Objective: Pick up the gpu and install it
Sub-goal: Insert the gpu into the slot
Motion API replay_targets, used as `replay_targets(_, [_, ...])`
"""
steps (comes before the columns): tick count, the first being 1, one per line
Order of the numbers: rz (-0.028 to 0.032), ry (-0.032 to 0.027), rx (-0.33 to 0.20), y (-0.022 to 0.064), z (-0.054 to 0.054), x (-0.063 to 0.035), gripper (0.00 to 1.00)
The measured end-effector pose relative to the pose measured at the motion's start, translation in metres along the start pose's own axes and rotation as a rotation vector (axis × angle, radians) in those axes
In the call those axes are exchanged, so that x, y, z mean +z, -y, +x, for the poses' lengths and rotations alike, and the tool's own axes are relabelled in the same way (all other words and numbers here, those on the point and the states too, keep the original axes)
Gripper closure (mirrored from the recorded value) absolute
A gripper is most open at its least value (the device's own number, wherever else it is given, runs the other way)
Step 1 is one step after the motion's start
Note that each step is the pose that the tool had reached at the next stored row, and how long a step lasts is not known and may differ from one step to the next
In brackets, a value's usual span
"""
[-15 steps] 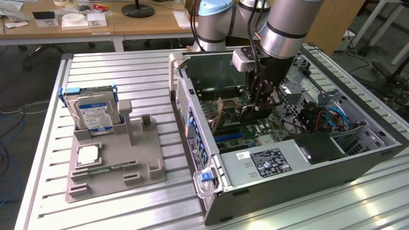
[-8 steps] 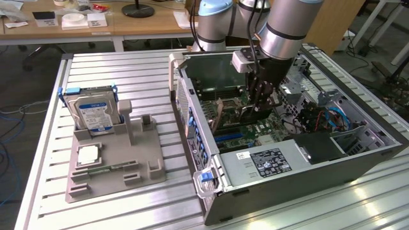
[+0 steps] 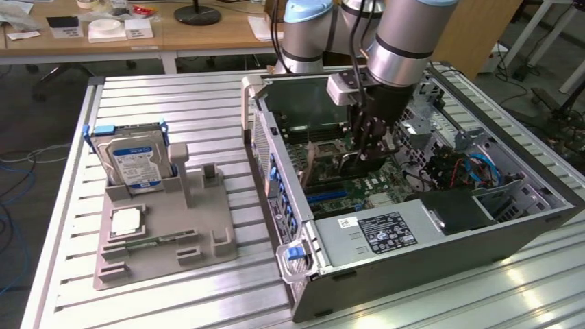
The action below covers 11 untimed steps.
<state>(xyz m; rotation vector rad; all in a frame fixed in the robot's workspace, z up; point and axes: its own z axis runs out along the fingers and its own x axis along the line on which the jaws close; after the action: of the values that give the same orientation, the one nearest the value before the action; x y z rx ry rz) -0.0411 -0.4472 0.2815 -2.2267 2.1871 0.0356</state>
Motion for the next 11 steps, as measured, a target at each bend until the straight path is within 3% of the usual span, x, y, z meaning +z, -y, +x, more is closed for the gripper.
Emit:
replay_targets(5, [0.0104,-0.0007,0.0,-0.0021,0.0001,0.0042,0.73])
replay_targets(11, [0.0183,-0.002,-0.001,-0.0065,0.0001,0.0063,0.73])
